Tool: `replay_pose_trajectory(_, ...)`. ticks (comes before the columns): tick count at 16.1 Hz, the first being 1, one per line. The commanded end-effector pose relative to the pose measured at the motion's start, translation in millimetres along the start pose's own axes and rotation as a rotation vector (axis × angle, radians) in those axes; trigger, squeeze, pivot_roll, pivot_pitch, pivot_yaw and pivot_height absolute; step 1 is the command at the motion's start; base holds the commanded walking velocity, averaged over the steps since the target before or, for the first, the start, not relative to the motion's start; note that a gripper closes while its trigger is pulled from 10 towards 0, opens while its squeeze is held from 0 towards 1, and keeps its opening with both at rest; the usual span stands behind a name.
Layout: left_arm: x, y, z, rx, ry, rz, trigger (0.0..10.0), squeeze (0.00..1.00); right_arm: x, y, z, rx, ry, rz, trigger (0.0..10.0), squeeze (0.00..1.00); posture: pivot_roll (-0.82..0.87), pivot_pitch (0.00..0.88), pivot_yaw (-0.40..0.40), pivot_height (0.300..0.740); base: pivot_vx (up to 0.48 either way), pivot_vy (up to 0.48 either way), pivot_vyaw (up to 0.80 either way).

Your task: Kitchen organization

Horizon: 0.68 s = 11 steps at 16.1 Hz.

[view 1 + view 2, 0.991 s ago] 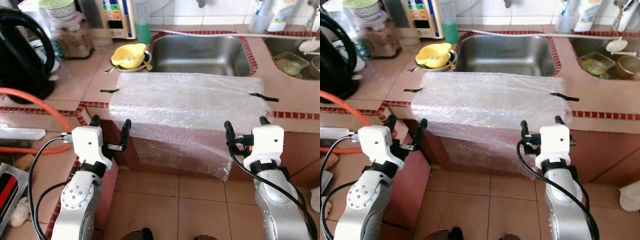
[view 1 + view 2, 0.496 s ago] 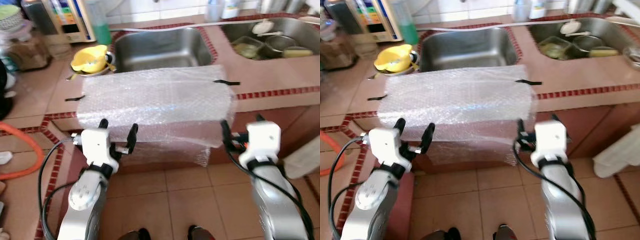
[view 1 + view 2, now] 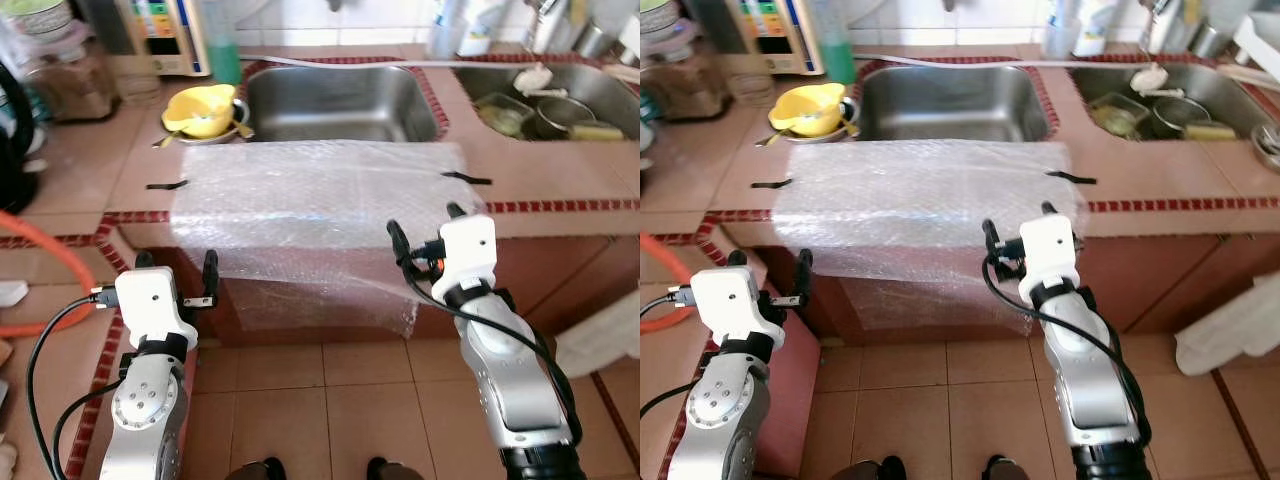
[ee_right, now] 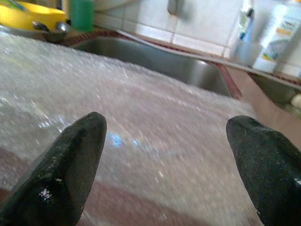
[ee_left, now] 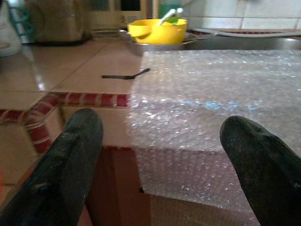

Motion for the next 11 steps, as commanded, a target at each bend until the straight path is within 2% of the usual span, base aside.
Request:
replay_pose_trajectory(1,5,2.3,-0.1,0.008,0.001,0.020,10.0,0.00,-1,-1.7,-4.5,0.020,-0.009,0.004,10.0,0.00,-0.06,0.149,-0.009,0.740,0.000,0.000,0.00)
replay_pose_trajectory(6,6,-0.8,7.2,0.004,0.009,0.034,10.0,0.00,2,-5.3,-11.2,0.052,-0.013,0.024,10.0,0.00,-0.07,0.130,-0.015,0.740,0.000,0.000,0.00)
replay_pose_trajectory(11,8,-5.0,14.8,-0.064,0.009,0.027,10.0,0.00,2,-0.2,-5.1,-0.014,-0.013,0.027,10.0,0.00,-0.11,0.146,0.032,0.740,0.000,0.000,0.00)
Point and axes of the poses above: a point about 5 cm out from each wrist's last joint towards the gripper, its own y axis pointing back from the gripper into the wrist, its own x axis along the axis of the wrist's last joint, z = x × y, the point moved 6 cm from there along -y, pointing out of the wrist towards the gripper, and after that the axes turned 11 degrees about y, right-handed, at the moved point
